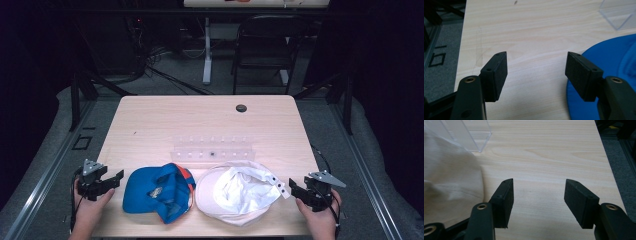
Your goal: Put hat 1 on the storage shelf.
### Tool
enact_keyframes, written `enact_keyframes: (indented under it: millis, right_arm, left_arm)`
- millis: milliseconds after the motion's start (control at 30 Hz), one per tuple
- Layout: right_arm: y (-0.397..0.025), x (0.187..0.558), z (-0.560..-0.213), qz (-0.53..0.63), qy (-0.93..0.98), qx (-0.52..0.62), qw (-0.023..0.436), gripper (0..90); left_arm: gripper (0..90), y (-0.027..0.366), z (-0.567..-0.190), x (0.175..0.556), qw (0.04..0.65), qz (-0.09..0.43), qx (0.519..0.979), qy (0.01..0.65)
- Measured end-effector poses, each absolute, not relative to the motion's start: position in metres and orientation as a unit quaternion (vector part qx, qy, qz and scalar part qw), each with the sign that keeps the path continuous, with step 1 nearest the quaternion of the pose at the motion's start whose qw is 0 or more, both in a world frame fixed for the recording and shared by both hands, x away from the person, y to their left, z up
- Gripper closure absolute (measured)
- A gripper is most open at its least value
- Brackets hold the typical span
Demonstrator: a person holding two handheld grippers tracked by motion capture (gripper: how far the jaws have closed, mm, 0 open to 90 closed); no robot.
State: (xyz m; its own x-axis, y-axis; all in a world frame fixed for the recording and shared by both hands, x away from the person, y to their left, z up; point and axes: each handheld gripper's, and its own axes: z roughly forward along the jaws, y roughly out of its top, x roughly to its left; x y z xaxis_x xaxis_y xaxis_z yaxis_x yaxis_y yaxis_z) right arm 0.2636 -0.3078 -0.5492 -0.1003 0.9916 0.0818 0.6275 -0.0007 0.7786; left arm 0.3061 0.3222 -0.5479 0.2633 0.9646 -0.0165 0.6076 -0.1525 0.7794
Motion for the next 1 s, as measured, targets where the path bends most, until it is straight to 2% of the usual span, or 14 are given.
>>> enact_keyframes:
  millis: [200,300,333,367,467,567,633,1000]
  right_arm:
    - [-0.306,0.258,-0.541,0.342,0.659,0.62,0.254,37.4]
    - [-0.305,0.258,-0.537,0.328,0.666,0.628,0.234,45.3]
    - [-0.305,0.258,-0.537,0.328,0.666,0.628,0.234,45.3]
    - [-0.305,0.259,-0.534,0.323,0.668,0.635,0.213,51.3]
    - [-0.304,0.259,-0.528,0.316,0.674,0.639,0.194,54.3]
    - [-0.303,0.26,-0.523,0.305,0.682,0.637,0.19,54.3]
    - [-0.304,0.26,-0.513,0.305,0.689,0.636,0.166,53.9]
    - [-0.306,0.262,-0.487,0.288,0.698,0.645,0.113,50.4]
  left_arm:
    - [35.7,0.313,-0.542,0.304,0.354,0.263,0.721,0.535]
    - [36.9,0.311,-0.541,0.305,0.354,0.261,0.726,0.53]
    - [37.5,0.311,-0.541,0.305,0.354,0.261,0.726,0.53]
    - [38.5,0.31,-0.539,0.305,0.36,0.256,0.726,0.527]
    - [39.8,0.309,-0.538,0.307,0.36,0.249,0.727,0.529]
    - [43.9,0.308,-0.539,0.309,0.355,0.247,0.728,0.532]
    - [47.2,0.308,-0.538,0.311,0.353,0.246,0.73,0.531]
    - [48.5,0.303,-0.542,0.316,0.344,0.24,0.741,0.524]
